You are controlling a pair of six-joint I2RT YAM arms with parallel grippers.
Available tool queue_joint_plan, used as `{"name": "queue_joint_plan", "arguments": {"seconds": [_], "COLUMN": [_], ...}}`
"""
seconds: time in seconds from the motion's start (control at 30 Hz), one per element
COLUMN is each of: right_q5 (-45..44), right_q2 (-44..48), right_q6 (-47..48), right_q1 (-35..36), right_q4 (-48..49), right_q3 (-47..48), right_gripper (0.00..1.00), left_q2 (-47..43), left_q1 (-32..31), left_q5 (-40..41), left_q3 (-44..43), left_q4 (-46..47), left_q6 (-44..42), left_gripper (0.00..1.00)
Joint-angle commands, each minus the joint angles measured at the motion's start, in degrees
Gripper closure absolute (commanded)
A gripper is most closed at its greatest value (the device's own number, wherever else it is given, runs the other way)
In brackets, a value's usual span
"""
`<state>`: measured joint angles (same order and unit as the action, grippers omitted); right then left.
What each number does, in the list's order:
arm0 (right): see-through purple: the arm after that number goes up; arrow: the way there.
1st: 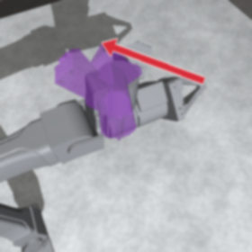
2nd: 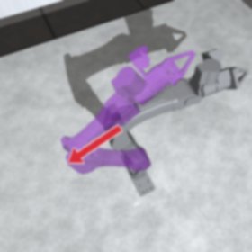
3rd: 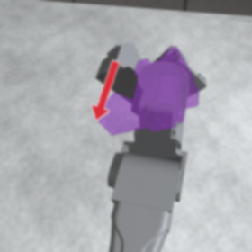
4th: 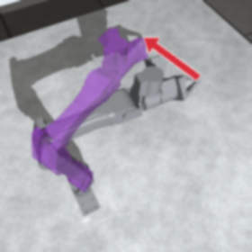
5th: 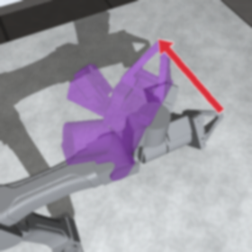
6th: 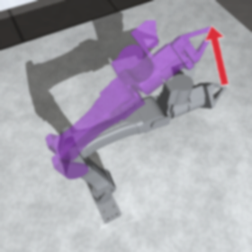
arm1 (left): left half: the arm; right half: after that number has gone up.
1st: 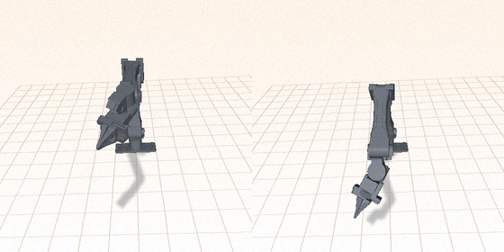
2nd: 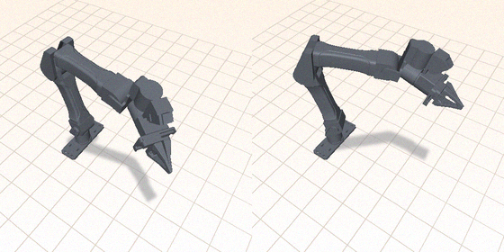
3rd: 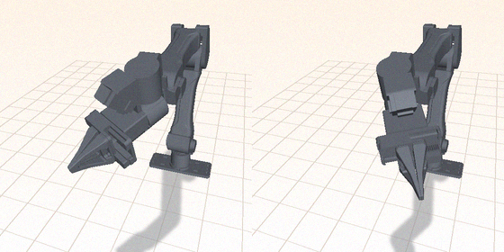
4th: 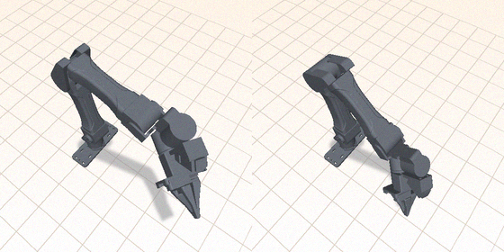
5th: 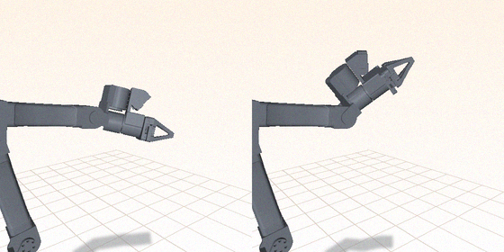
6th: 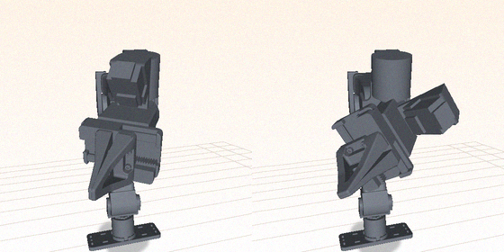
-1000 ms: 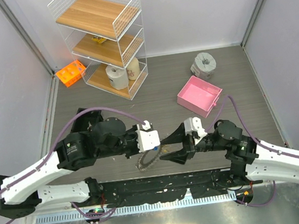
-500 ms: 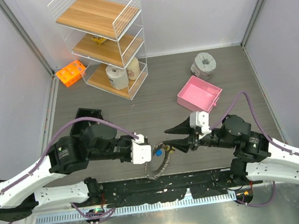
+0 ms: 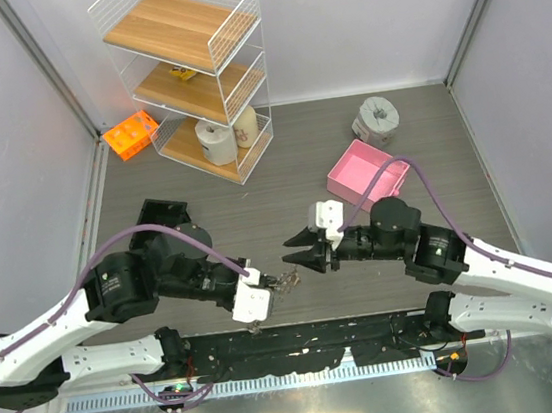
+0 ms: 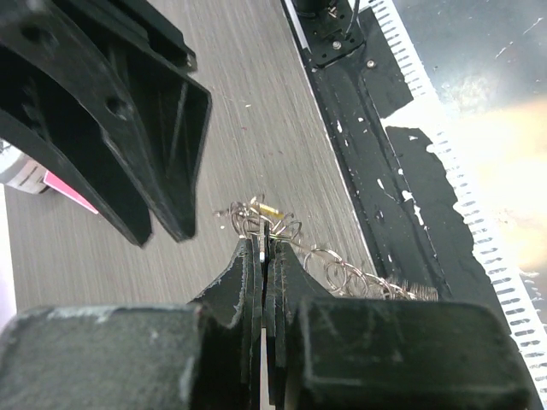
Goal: Remove the keys from the keyring
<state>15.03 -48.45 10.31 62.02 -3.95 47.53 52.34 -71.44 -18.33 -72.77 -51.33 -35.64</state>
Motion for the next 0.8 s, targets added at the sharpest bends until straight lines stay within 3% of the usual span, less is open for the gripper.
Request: {"name": "queue_joint_plan", "arguments": {"seconds": [0.0,0.37,0.77], "right_q5": [8.8,23.5,25.5], "right_q2": [-3.1,-4.0,-6.5], "right_q6": [1.4,-1.2,-7.0], "right_q1": [-0.3,-0.3,-0.4], "right_q4": [0.8,2.8,12.4], "right_q3": [3.7,2.7,1.6], "right_gripper": [0.64,0.64,0.64], "left_q2": [-1.5,-1.7,-1.4], "left_q1": [0.2,0.2,0.2], "left_q5": [-3.1,0.8,-0.3], "left_q3": [-3.1,-4.9,-5.6], "left_q4": [2.0,-0.2,-0.8], "left_q6": [-2.0,-3.4,-4.1], "left_gripper": [1.0,1.0,1.0]}}
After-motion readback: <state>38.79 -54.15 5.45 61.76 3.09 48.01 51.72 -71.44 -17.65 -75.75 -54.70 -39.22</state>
